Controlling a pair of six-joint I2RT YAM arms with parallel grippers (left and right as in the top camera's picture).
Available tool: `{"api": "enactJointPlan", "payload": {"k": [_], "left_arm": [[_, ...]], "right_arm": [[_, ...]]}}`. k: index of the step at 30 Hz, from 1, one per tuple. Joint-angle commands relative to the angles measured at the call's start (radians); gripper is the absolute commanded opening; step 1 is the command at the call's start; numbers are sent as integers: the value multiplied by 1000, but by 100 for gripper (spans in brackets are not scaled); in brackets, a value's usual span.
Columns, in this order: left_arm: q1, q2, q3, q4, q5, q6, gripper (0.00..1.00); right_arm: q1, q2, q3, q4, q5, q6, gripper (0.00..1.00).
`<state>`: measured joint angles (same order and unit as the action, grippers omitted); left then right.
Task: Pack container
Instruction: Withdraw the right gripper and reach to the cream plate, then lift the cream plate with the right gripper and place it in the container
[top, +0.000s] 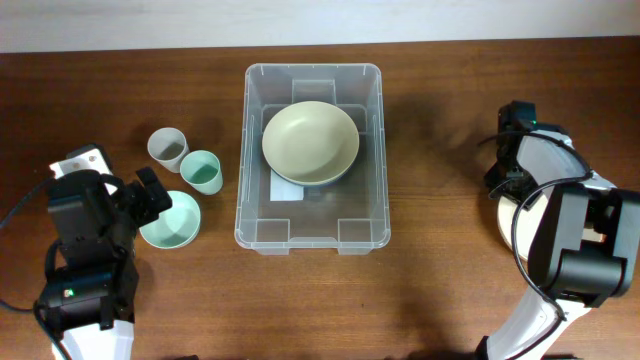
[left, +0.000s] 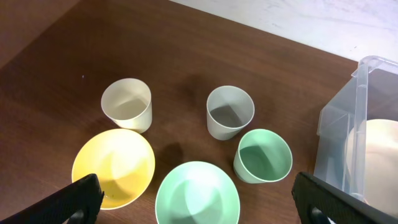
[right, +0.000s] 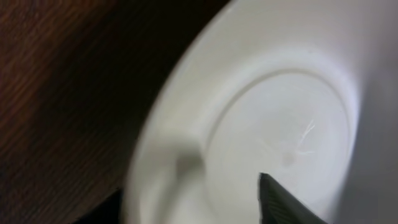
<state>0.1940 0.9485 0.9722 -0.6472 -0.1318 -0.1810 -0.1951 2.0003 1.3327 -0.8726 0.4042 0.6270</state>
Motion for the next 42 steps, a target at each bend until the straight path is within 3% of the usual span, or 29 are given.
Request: {"api": "enactJointPlan", "payload": {"k": [1, 9, 17, 27, 32, 35, 42], "left_arm": [[5, 1, 16, 3, -7, -12, 99], [5, 1, 16, 3, -7, -12, 99], [5, 1, 16, 3, -8, -11, 99], [5, 1, 16, 4, -8, -11, 99], [5, 1, 16, 4, -8, -12, 99], [5, 1, 16, 3, -8, -12, 99], [5, 1, 16, 3, -8, -12, 99]], "right_arm": [[-2, 11, -5, 2, 23, 17, 38], [-2, 19, -6, -1, -1, 17, 6], [-1, 6, 11, 3, -7, -36, 4], [139, -144, 251, -1, -7, -477, 4], [298, -182, 410, -24, -28, -813, 4], [438, -182, 502, -58, -145, -1017, 4], [702, -173, 521, -55, -301, -1299, 4]]}}
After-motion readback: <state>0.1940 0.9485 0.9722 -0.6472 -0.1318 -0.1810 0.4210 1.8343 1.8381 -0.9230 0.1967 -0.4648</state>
